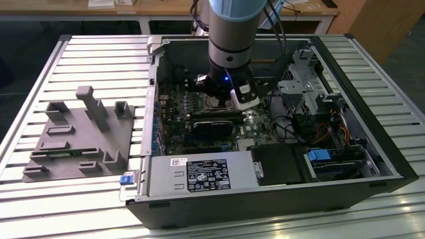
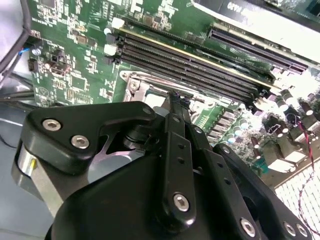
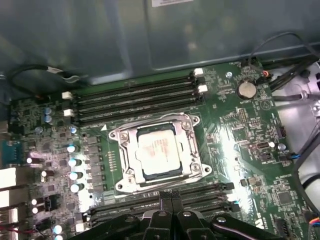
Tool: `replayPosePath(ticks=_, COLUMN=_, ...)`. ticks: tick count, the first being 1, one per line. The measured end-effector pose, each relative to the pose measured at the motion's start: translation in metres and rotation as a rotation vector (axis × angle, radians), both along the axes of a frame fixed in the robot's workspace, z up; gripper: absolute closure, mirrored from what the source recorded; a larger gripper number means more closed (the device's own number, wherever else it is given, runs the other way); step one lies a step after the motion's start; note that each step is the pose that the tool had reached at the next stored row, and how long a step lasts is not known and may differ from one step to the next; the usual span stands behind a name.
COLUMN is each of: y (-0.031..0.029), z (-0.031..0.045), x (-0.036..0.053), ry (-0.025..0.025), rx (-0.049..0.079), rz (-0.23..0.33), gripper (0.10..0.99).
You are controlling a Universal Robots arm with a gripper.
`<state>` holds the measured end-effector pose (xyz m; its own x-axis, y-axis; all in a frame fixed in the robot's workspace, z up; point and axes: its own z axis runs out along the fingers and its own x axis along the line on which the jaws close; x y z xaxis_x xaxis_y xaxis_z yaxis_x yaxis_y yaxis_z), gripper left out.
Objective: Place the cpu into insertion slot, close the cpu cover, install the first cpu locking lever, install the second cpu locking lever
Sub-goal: 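Install the second cpu locking lever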
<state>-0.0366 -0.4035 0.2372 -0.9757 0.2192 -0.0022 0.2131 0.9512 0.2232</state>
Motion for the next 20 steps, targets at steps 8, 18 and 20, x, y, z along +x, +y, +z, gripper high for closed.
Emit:
replayPosePath(ticks=8, y=0.0080, z=-0.0001, x=0.0010, ry=0.0001, rx=-0.050, rz=-0.007, gripper=0.984)
replayPosePath(ticks=18, y=0.0239, z=-0.0009, x=0.0020, ry=0.0002, rx=-0.072, rz=-0.014, gripper=0.984)
replayPosePath(ticks=20, y=0.0265, z=-0.0010, x=0.0022, ry=0.0001, rx=-0.085, rz=-0.016, gripper=0.984)
